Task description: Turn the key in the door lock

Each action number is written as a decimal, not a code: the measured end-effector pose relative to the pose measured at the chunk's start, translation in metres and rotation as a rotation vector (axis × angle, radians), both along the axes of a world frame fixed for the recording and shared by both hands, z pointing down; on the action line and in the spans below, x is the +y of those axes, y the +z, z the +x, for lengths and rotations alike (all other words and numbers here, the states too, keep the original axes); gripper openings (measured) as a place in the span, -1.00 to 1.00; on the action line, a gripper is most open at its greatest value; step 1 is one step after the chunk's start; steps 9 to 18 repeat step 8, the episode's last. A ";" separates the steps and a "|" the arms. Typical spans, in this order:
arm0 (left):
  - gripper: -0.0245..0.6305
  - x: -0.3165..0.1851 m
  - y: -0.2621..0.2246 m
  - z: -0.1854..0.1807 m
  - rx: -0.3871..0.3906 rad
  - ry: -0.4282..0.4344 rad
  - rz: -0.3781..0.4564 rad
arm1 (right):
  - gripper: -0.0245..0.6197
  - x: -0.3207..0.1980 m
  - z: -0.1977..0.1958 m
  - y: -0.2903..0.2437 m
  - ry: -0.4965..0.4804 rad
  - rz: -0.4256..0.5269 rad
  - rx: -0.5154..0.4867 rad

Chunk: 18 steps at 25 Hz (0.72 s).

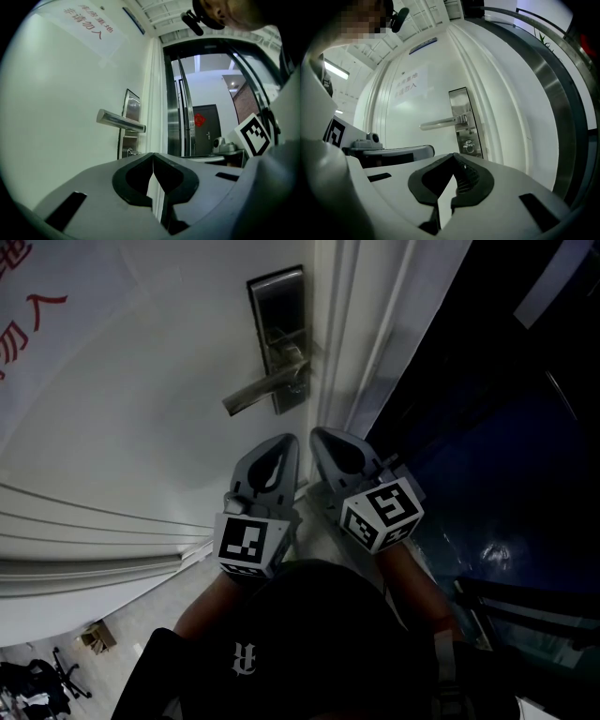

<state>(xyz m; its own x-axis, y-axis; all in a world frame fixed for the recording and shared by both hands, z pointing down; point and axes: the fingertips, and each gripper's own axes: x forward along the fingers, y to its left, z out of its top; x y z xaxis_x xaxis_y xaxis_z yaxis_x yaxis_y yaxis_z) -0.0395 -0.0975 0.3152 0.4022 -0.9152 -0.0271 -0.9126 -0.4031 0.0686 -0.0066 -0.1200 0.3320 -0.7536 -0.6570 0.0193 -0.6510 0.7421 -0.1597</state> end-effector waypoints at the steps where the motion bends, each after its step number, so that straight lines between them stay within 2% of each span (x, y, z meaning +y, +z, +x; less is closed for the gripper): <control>1: -0.91 0.000 0.000 -0.001 0.001 0.001 0.000 | -0.88 0.000 0.000 0.000 0.000 -0.002 -0.002; 18: -0.91 -0.004 -0.003 -0.005 0.004 0.003 0.014 | -0.88 -0.004 -0.003 -0.005 0.009 0.007 -0.012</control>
